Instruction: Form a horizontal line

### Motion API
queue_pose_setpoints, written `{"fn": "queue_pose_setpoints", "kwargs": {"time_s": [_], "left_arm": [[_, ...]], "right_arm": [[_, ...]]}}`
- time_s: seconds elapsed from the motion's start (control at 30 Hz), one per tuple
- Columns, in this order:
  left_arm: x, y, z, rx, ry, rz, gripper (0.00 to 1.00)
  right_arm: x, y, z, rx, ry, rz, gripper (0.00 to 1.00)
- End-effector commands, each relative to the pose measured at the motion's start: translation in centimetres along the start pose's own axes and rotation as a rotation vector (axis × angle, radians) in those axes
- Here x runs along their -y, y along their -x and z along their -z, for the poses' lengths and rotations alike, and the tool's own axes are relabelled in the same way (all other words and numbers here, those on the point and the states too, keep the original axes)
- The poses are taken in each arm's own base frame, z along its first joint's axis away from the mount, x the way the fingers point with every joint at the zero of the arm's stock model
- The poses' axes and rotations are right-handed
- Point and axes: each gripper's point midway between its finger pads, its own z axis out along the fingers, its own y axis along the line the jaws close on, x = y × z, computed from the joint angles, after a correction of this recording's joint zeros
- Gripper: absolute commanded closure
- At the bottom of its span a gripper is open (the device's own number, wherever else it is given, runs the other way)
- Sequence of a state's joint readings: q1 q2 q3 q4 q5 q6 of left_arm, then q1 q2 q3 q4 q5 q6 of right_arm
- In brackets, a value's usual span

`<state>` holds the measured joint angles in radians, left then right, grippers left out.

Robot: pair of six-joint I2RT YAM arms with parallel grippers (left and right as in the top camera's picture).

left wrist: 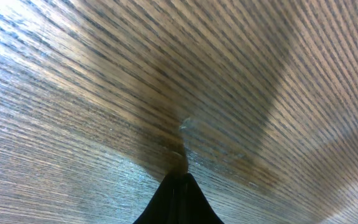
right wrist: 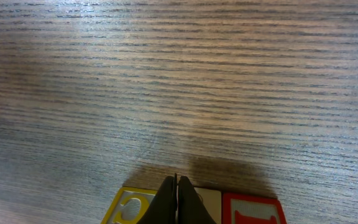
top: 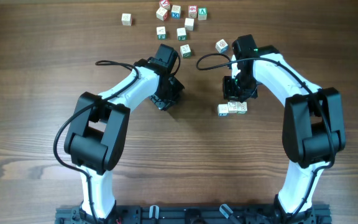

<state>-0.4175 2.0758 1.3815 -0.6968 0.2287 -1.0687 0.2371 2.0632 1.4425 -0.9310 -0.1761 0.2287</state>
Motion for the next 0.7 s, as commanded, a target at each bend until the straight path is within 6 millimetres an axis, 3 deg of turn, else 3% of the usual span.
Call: {"fn": "queue_pose_setpoints", "kwargs": {"time_s": [0.0,0.67], "left_arm": [[-3.96,1.15,-2.17,0.048,0.142,0.043,0.96],[-3.95,1.15,-2.17,0.048,0.142,0.043,0.96]], "right_arm": [[-0.35,0.24,-0.14,-0.005,0.015,0.02,0.96],[-0.25,-0.22,-0.13,-0.024,0.011,0.017,0.95]]}}
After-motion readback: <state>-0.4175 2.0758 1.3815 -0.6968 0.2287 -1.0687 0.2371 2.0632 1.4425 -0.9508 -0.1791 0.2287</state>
